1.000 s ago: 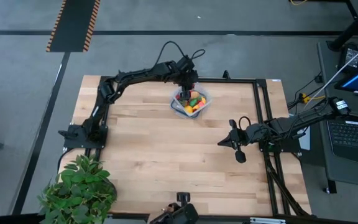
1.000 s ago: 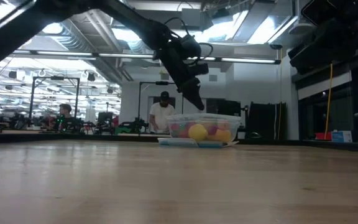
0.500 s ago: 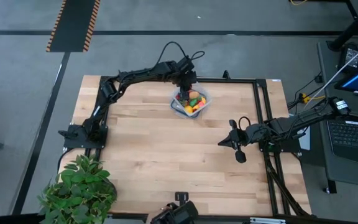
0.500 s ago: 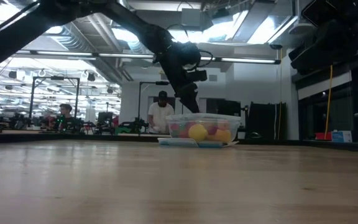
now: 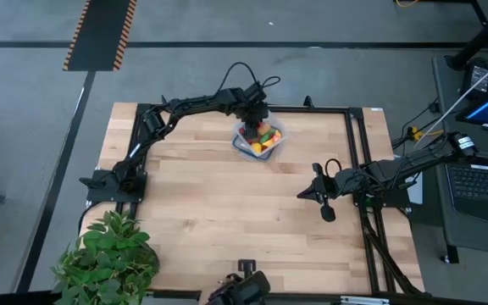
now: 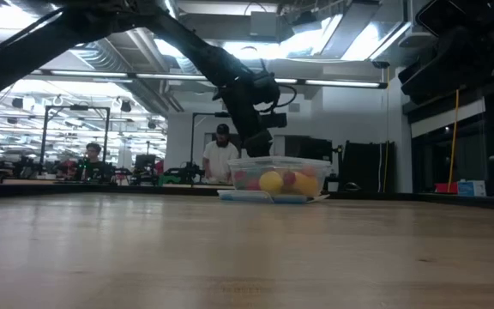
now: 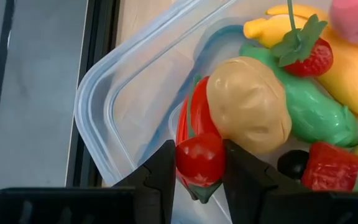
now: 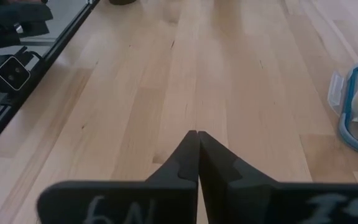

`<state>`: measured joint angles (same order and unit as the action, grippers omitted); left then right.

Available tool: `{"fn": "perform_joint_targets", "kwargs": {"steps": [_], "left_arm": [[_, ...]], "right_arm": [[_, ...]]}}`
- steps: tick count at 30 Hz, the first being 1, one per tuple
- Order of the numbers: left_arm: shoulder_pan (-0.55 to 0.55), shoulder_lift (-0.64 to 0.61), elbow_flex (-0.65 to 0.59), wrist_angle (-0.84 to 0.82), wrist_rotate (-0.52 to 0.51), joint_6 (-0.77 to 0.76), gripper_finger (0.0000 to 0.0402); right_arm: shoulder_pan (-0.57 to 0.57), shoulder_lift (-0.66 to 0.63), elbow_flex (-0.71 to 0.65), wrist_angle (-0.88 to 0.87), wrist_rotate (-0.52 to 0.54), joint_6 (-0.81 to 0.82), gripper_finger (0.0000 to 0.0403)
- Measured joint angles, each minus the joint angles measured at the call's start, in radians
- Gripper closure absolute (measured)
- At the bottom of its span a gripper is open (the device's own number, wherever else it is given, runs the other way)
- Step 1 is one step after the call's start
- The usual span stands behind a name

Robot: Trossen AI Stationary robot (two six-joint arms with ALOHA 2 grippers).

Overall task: Pick and placing Produce into tupperware
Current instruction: Put the red cherry into the transparent container, then return to Home Position

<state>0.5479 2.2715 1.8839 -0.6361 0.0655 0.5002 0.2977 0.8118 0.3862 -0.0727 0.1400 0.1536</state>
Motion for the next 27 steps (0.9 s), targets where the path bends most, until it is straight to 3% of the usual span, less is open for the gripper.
{"fn": "perform_joint_targets", "kwargs": {"steps": [7,13,16,22,27], "left_arm": [[-0.004,0.000,0.000,-0.001,-0.003,0.000,0.0306],[-0.016,-0.007,0.000,-0.018,-0.003,-0.025,0.0213],[-0.024,-0.012,-0.001,-0.030,-0.003,-0.026,0.0188],[-0.049,-0.026,0.037,-0.087,-0.051,-0.026,0.0185],[-0.069,-0.064,0.140,-0.259,-0.126,-0.029,0.0182]], "right_arm": [[0.000,0.000,0.000,0.000,0.000,-0.001,0.0398],[0.000,0.000,0.000,0.000,0.000,-0.001,0.0398],[0.000,0.000,0.000,0.000,0.000,0.001,0.0398],[0.000,0.000,0.000,0.000,0.000,0.001,0.0398],[0.000,0.000,0.000,0.001,0.000,0.001,0.0398]]}}
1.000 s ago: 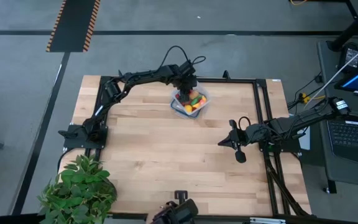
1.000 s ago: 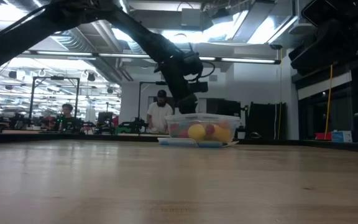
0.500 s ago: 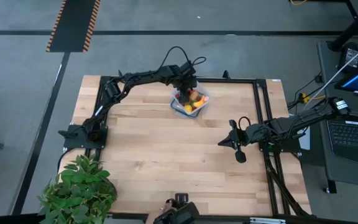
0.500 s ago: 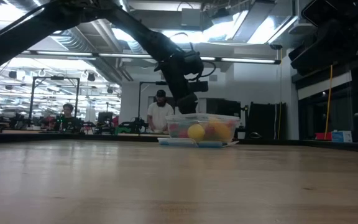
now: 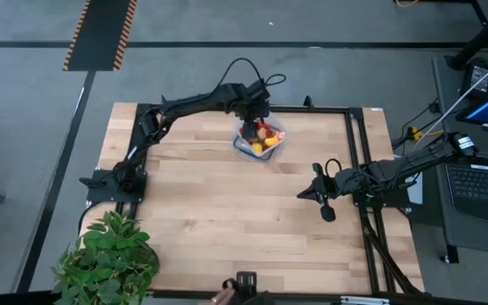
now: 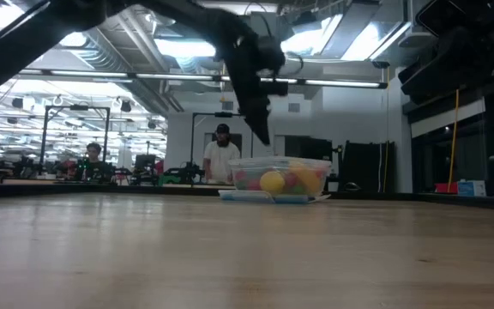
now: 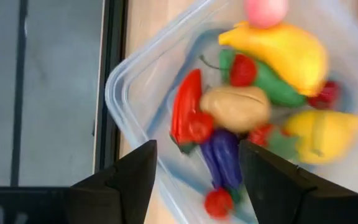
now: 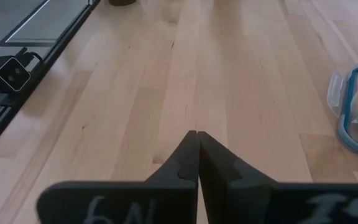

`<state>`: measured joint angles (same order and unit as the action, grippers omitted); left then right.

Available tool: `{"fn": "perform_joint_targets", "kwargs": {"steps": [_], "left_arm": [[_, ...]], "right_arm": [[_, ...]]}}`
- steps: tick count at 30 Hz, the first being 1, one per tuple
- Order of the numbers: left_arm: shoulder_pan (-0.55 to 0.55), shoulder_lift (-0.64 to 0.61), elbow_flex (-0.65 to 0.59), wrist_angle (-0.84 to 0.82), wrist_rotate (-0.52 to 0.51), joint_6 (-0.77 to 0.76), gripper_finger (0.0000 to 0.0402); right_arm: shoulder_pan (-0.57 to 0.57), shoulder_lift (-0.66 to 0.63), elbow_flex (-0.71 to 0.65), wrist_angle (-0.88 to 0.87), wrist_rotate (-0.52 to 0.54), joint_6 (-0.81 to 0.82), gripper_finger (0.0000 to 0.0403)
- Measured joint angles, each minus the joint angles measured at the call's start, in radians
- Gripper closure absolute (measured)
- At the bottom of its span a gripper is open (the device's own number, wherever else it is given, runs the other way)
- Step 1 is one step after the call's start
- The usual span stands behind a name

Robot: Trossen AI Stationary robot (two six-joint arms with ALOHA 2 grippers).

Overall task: Pick and placing Produce into tupperware
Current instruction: Return to Home Position

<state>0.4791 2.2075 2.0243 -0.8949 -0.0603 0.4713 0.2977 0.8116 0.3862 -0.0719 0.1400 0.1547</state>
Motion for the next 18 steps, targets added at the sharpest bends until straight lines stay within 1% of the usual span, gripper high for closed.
{"fn": "perform_joint_targets", "kwargs": {"steps": [3,8,11,15,16,18], "left_arm": [[-0.011,-0.032,0.041,-0.045,0.003,-0.034,0.0183],[-0.019,-0.118,0.055,-0.059,0.013,-0.107,0.0185],[-0.020,-0.173,0.055,-0.095,0.105,-0.148,0.0185],[-0.031,-0.244,0.044,-0.144,0.246,-0.157,0.0185],[-0.040,-0.264,0.031,-0.136,0.261,-0.159,0.0185],[-0.063,-0.309,-0.018,-0.118,0.253,-0.166,0.0185]], "right_arm": [[0.000,0.000,0.000,0.000,0.000,0.001,0.0398],[0.000,0.000,0.000,0.008,0.000,0.001,0.0398],[0.000,0.000,0.000,0.010,0.000,0.000,0.0398],[0.000,0.000,0.000,0.017,0.000,0.001,0.0398],[0.001,0.000,0.000,0.018,0.000,0.001,0.0398],[0.002,0.000,0.000,0.026,0.000,0.001,0.0398]]}}
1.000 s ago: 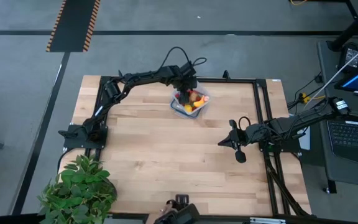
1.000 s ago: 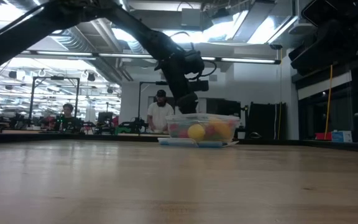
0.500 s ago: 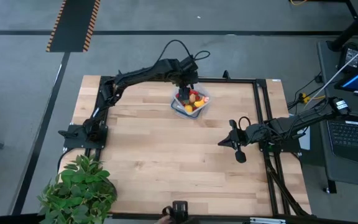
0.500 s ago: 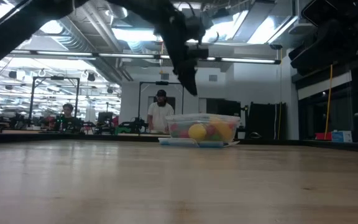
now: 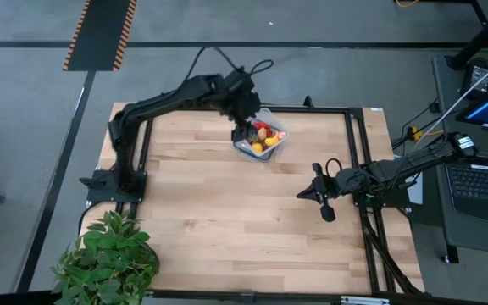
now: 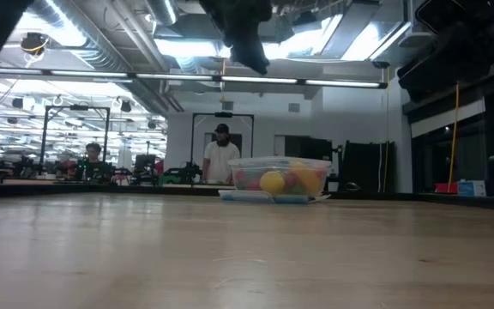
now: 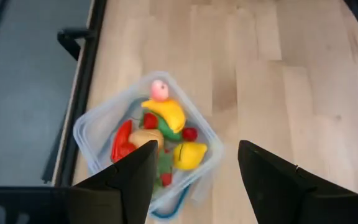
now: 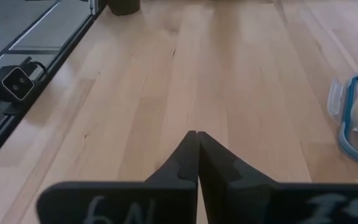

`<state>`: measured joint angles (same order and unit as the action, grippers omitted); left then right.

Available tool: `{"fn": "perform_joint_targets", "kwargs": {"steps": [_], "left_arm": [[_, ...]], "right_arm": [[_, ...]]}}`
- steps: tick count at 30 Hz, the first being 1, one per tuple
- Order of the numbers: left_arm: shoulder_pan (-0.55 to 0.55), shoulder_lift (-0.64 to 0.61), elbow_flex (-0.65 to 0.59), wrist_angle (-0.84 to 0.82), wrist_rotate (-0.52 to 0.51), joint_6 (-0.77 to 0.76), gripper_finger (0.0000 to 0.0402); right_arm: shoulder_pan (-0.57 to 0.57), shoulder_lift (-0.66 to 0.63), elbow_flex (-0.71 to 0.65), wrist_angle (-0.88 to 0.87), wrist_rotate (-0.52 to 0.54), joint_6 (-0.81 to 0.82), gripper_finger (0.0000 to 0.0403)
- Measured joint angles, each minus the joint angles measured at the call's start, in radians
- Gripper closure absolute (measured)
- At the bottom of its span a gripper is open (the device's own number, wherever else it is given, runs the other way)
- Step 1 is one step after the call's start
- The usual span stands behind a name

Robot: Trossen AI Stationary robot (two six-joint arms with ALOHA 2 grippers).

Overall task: Pick and placing Produce into tupperware
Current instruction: Return to Home Position

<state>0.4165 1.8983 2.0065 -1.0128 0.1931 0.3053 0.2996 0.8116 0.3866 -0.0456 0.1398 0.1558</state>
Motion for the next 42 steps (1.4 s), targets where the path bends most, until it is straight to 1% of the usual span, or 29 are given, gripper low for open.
{"fn": "perform_joint_targets", "kwargs": {"steps": [2,4,6,11,17,20,22,25,27,30,34,39,42], "left_arm": [[-0.030,-0.047,-0.070,0.060,-0.038,-0.008,0.0185],[-0.060,-0.106,-0.162,0.106,-0.070,-0.015,0.0185],[-0.087,-0.179,-0.272,0.187,-0.086,-0.031,0.0185],[-0.146,-0.394,-0.596,0.373,-0.114,-0.125,0.0185],[-0.284,-0.637,-1.032,0.752,-0.163,-0.212,0.0185],[-0.348,-0.745,-1.201,0.880,-0.195,-0.249,0.0185],[-0.386,-0.826,-1.289,0.927,-0.205,-0.272,0.0185],[-0.430,-0.957,-1.378,0.943,-0.242,-0.293,0.0185],[-0.451,-1.047,-1.417,0.941,-0.261,-0.297,0.0185],[-0.469,-1.179,-1.455,0.919,-0.283,-0.291,0.0185],[-0.479,-1.362,-1.496,0.825,-0.336,-0.265,0.0185],[-0.479,-1.558,-1.565,0.750,-0.347,-0.273,0.0185],[-0.479,-1.658,-1.601,0.683,-0.367,-0.284,0.0185]], "right_arm": [[0.000,0.000,0.000,0.005,0.000,0.003,0.0398],[0.001,0.000,0.000,0.004,-0.002,0.024,0.0398],[0.009,0.000,0.000,0.005,-0.001,0.031,0.0398],[0.058,0.000,0.000,0.076,-0.001,0.025,0.0398],[0.084,0.038,0.001,0.223,0.001,-0.038,0.0398],[0.084,0.065,0.001,0.262,0.001,-0.061,0.0398],[0.084,0.064,0.003,0.256,0.001,-0.075,0.0398],[0.084,0.030,0.019,0.219,0.001,-0.105,0.0398],[0.084,-0.017,0.040,0.171,0.001,-0.156,0.0398],[0.084,-0.122,0.074,0.049,0.001,-0.187,0.0398],[0.084,-0.292,0.084,-0.067,0.003,-0.187,0.0398],[0.083,-0.449,0.084,-0.252,0.138,-0.144,0.0398],[0.083,-0.500,0.084,-0.318,0.174,-0.137,0.0398]]}}
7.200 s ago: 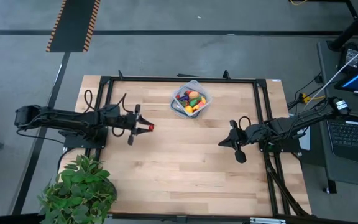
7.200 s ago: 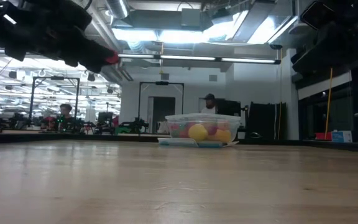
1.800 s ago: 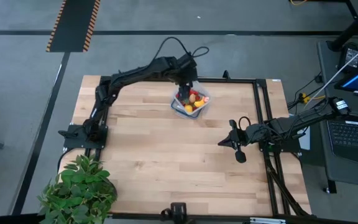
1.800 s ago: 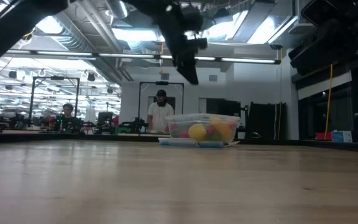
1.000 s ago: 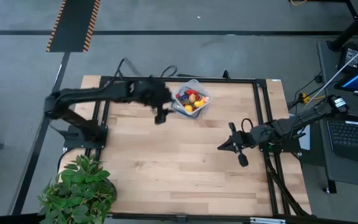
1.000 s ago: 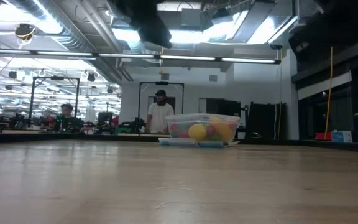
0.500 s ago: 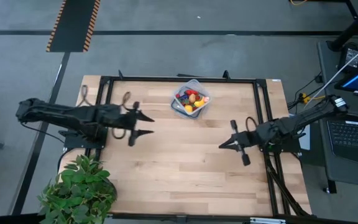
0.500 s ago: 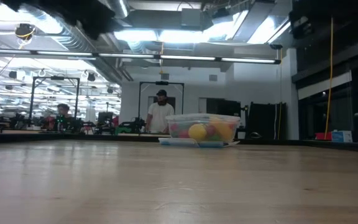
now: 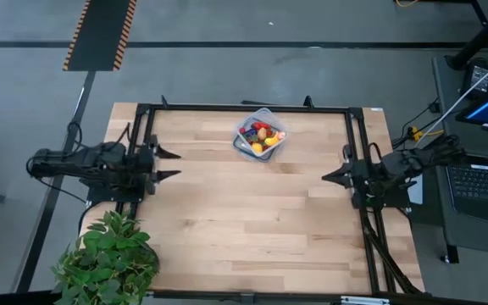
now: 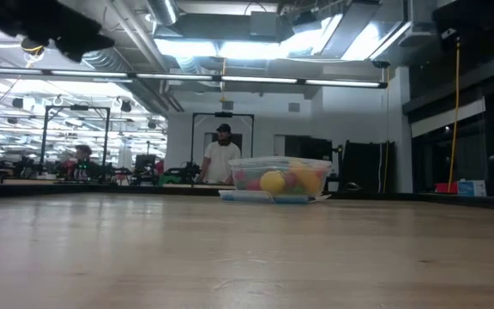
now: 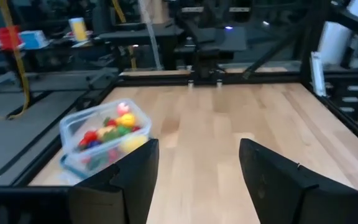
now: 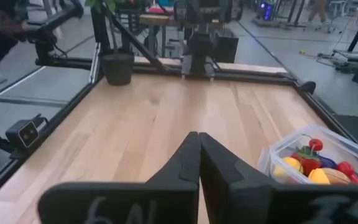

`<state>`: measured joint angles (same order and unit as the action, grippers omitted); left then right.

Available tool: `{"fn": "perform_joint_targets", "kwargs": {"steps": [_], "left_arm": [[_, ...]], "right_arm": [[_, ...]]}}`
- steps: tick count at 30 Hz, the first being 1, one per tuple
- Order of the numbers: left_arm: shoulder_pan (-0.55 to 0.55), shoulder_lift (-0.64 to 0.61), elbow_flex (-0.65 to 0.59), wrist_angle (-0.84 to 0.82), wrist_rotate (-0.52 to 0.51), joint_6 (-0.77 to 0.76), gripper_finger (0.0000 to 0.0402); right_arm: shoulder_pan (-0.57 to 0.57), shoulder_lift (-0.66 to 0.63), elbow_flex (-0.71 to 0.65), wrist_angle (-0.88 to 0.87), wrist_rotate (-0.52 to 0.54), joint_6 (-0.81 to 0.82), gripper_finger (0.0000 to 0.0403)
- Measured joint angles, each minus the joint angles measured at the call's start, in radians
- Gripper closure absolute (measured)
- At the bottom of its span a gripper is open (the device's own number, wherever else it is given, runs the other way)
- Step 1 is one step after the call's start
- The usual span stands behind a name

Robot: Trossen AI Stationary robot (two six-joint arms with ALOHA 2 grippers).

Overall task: Pick and placing Produce into tupperware
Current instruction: Return to Home Position

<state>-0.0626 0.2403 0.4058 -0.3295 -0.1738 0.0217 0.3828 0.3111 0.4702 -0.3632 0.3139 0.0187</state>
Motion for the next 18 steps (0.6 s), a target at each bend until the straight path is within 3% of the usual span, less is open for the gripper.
{"fn": "perform_joint_targets", "kwargs": {"steps": [8,18], "left_arm": [[0.001,-0.241,-0.121,-0.061,-0.019,-0.047,0.0185],[0.001,-0.238,-0.154,-0.017,-0.013,-0.067,0.0185]], "right_arm": [[0.000,-0.086,-0.111,0.064,0.005,-0.033,0.0398],[0.000,-0.209,-0.385,0.344,0.007,-0.056,0.0398]]}}
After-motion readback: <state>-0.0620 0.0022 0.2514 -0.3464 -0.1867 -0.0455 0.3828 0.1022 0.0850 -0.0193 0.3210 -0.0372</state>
